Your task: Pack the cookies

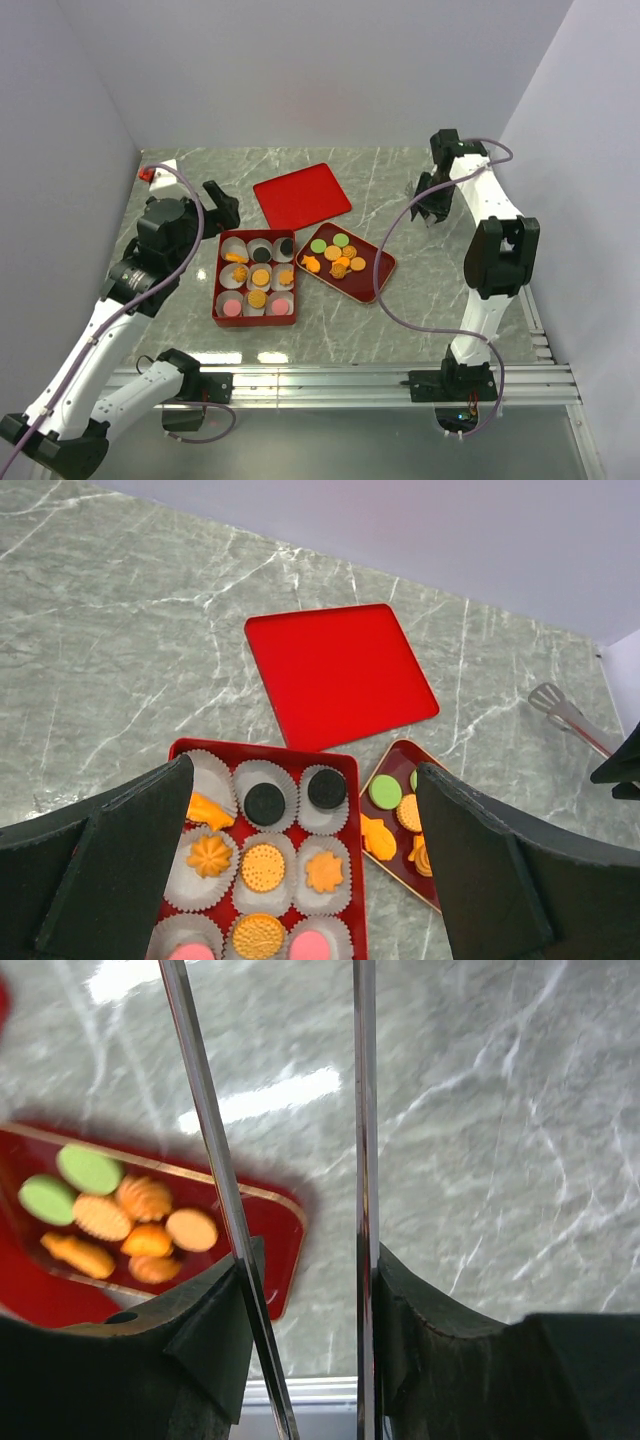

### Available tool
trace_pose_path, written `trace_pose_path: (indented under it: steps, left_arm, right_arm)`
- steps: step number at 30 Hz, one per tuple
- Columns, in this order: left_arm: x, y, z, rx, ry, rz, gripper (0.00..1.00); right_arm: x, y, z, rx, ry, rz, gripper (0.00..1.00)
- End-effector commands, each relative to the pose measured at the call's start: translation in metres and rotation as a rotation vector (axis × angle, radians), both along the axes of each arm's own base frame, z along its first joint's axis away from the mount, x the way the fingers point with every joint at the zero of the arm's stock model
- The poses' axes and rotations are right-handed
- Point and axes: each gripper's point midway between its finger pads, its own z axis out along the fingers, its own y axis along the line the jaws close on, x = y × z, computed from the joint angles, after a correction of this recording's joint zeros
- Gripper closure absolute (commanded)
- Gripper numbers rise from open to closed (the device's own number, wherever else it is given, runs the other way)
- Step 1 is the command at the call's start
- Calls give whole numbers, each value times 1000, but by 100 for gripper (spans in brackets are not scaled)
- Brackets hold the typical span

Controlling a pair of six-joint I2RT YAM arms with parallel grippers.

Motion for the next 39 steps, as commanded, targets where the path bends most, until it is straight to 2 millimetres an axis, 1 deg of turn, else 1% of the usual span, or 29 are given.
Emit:
trace_pose_path:
  steps: [1,2,3,4,7,10,11,13,14,16,17,19,20,22,23,25,26,27,29,30,31,32,33,34,35,36,37,38,39]
  left_arm:
    - [7,0,26,10,-76,-2,1]
    - [9,0,24,20,-71,1,1]
    - [10,0,22,26,-69,3,0]
    - [12,0,20,32,-67,9,0]
    - [17,0,12,47,-57,17,0]
    - [24,0,10,71,-59,22,1]
    - [28,2,6,82,-50,38,1]
    - [33,2,10,94,-64,47,1]
    - [38,1,7,119,-57,48,1]
    - [44,1,13,140,-69,53,1]
    - [50,-1,10,172,-68,44,1]
    - [57,-2,13,203,-73,44,0]
    - [63,-1,9,235,-64,48,1]
    - [70,0,12,260,-67,60,0]
    - [74,-1,7,285,-55,58,1]
    - [80,-3,11,298,-63,55,1]
    - [85,-6,6,307,-49,49,1]
    - [88,-8,10,306,-56,45,1]
    - [95,-14,3,309,-41,28,1]
    - [97,-16,5,305,-44,23,1]
    - [100,-19,4,300,-41,16,1]
    - [105,-24,-2,304,-26,-3,1]
    - [108,-27,2,298,-31,-9,1]
    - [115,-31,-6,302,-9,-23,0]
    - [118,-36,-10,297,1,-44,1]
    - [123,-36,-8,287,0,-47,0]
    - [132,-40,-21,277,36,-50,1]
    - [137,-40,-29,267,62,-53,1]
    - [145,-38,-27,240,71,-65,0]
  right_arm:
    - [7,-4,-15,2,-12,11,49]
    - [-1,-7,-27,6,23,4,49]
    - [-3,-7,-32,11,31,-1,49]
    - [-9,-8,-43,13,52,-3,49]
    - [-18,-7,-56,16,80,-5,49]
    - [-31,-8,-73,18,122,-11,49]
    - [-33,-8,-75,21,128,-14,48]
    - [-39,-8,-84,26,149,-19,47]
    - [-41,-8,-86,26,152,-21,45]
    - [-47,-8,-93,23,170,-26,43]
    - [-48,-8,-94,22,175,-30,41]
    - [-52,-9,-98,17,186,-35,39]
    - [-56,-9,-101,17,197,-35,37]
    - [-62,-10,-105,13,212,-39,34]
    - [-63,-9,-105,13,215,-37,32]
    - [-66,-11,-105,7,220,-41,30]
    - [-66,-12,-105,4,219,-44,28]
    - [-67,-12,-105,1,221,-46,27]
    - [-67,-13,-103,-6,224,-49,25]
    - [-67,-14,-103,-9,224,-49,25]
    - [-66,-14,-101,-11,223,-51,25]
    - [-65,-14,-98,-17,219,-50,24]
    - [-64,-16,-95,-22,214,-54,24]
    - [-61,-16,-89,-26,204,-58,24]
    - [-58,-18,-82,-34,186,-59,23]
    - [-57,-18,-78,-34,175,-59,23]
    - [-53,-18,-70,-33,156,-61,23]
    - [-51,-17,-60,-28,131,-55,23]
    - [-49,-15,-54,-15,114,-50,23]
